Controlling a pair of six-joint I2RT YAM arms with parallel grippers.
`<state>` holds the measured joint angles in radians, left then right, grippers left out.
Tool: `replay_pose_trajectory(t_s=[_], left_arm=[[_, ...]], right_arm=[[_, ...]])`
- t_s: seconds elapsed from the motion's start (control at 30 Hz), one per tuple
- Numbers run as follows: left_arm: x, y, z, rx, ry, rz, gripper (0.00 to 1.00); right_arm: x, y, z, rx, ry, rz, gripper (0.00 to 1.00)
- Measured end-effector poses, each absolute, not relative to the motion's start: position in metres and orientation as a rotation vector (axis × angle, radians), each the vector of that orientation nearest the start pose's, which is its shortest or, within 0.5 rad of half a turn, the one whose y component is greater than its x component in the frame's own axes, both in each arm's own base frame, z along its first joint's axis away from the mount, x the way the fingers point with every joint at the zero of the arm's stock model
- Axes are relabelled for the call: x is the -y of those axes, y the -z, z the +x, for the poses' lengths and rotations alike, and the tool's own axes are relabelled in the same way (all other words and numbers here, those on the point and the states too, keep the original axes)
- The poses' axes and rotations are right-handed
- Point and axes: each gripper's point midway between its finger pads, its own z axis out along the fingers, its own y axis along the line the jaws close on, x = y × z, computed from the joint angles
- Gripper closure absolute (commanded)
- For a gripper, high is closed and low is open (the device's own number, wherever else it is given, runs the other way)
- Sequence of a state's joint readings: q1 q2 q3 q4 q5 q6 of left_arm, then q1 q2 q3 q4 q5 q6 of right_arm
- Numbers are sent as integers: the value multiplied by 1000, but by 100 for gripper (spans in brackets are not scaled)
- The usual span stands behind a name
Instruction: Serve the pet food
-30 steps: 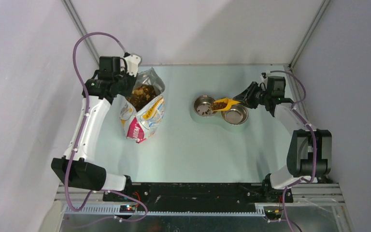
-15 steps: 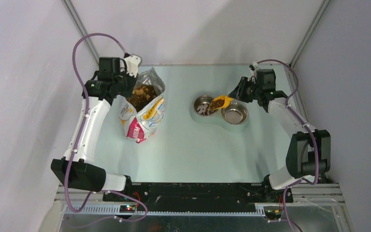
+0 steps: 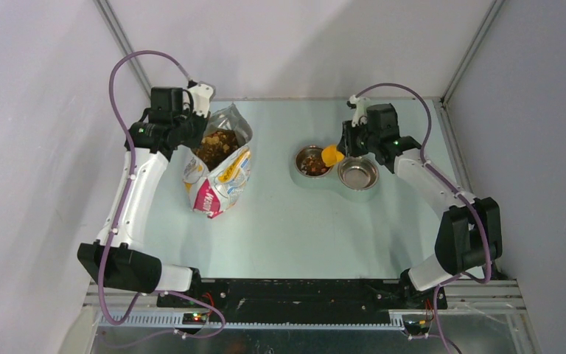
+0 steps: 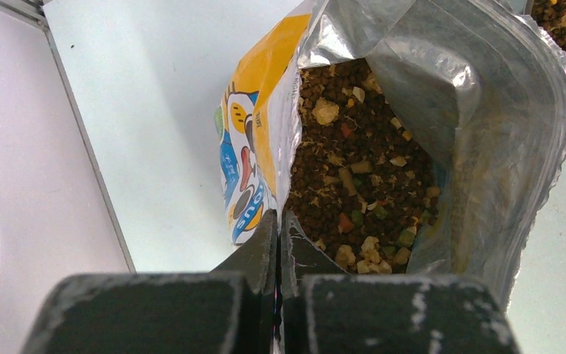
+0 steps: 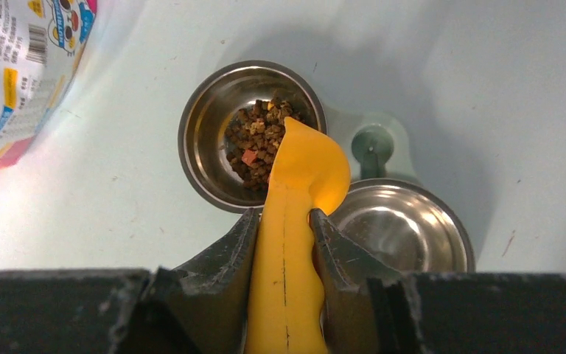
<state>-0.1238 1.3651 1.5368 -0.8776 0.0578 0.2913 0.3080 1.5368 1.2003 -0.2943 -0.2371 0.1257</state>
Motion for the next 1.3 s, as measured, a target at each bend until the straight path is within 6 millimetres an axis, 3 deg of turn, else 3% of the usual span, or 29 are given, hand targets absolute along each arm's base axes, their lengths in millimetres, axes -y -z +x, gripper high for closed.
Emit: replay_pose_trajectory(t_s=[0.1,0.17,0.37,0.53,0.6,0.7,0.77,0.87,1.03,1.13,1.3], left_arm=[[42,-280,359,-2223,-24,491,75],[42,-279,360,-2229,-27,488,69],[42,-270,363,-2257,-25,471,63],[41,-269,368,-2266,-29,468,67],[42,-271,373,-2263,-30,469,77],[43,-273,378,-2262,-26,463,92],[43,-273,378,-2263,-24,464,98],[43,-273,378,-2261,-19,463,100],[44,-273,379,-2257,-16,460,100],[45,-273,379,-2257,-8,455,100],[47,-272,377,-2254,12,448,100]], right_arm=[[-180,-179,400,-2169,-450,-440,100],[-182,-183,401,-2146,-421,-508,100],[-192,-205,401,-2068,-395,-667,100],[-199,-235,399,-1999,-405,-792,100],[-202,-253,397,-1967,-422,-834,100],[-214,-299,394,-1896,-473,-874,100],[-226,-333,392,-1820,-512,-894,100],[-249,-377,382,-1713,-581,-915,100],[-297,-422,357,-1616,-763,-916,100],[-333,-430,346,-1598,-877,-922,100],[-386,-401,328,-1663,-1004,-973,100]])
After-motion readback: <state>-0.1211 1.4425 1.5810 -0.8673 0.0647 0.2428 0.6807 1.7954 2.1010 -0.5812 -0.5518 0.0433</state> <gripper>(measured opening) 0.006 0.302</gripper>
